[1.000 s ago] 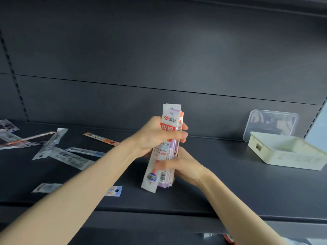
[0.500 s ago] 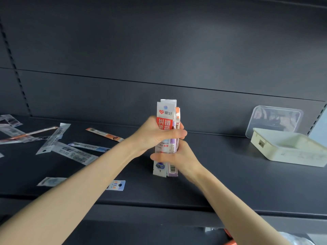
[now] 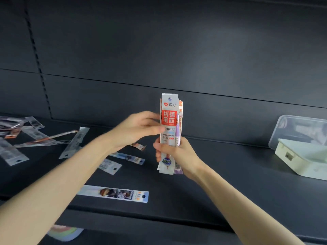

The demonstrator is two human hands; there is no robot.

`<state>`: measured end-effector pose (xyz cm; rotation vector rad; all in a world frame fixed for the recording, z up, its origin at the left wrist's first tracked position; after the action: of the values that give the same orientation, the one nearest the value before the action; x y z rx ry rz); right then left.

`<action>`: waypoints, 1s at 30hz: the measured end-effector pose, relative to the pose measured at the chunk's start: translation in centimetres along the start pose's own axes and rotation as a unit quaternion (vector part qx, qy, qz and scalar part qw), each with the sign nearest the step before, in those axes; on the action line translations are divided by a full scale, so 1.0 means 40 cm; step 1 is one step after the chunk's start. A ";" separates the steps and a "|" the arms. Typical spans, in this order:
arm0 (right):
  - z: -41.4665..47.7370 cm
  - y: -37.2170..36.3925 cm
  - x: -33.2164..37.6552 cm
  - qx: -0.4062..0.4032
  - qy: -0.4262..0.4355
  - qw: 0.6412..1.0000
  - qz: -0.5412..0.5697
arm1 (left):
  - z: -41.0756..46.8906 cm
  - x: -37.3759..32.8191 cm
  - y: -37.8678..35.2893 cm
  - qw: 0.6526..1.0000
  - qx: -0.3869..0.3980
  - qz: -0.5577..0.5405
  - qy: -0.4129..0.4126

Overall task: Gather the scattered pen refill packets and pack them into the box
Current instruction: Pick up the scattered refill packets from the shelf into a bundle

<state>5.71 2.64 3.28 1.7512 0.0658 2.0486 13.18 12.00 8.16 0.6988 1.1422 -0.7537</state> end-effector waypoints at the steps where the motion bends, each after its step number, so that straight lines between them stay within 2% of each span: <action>1: 0.012 -0.010 0.004 -0.003 0.003 1.000 -0.014 | -0.006 0.011 0.053 1.000 -0.006 0.030 0.002; 6: 0.075 -0.078 -0.009 -0.032 -0.014 0.998 -0.052 | -0.025 0.120 0.252 0.982 0.034 0.169 0.075; 10: 0.127 -0.124 -0.017 -0.044 -0.049 0.996 -0.060 | -0.008 0.190 0.355 0.942 0.088 0.310 0.096; 16: 0.169 -0.147 -0.009 -0.116 -0.060 0.988 -0.084 | 0.041 0.280 0.373 0.894 0.217 0.369 0.134; 20: 0.169 -0.147 -0.020 -0.166 -0.071 0.980 -0.084 | 0.074 0.276 0.379 0.899 0.209 0.378 0.071; 25: 0.156 -0.126 -0.028 -0.209 -0.079 0.973 -0.049 | 0.083 0.274 0.403 0.937 0.159 0.309 0.024; 30: 0.159 -0.130 -0.033 -0.211 -0.085 0.972 -0.060 | 0.081 0.277 0.390 0.935 0.171 0.309 0.022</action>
<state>13.42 5.31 1.68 1.5980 -0.2893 1.6687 30.20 16.43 0.00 1.2992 0.7594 -0.3944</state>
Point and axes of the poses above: each hand's wrist, its own z-axis towards the middle knuckle, its own y-axis out of the back of the hand, x = y × z, the point moved 7 cm from there along z, towards the middle knuckle, and after that the axes turned 15 degrees about -z, right-handed, at the moved point
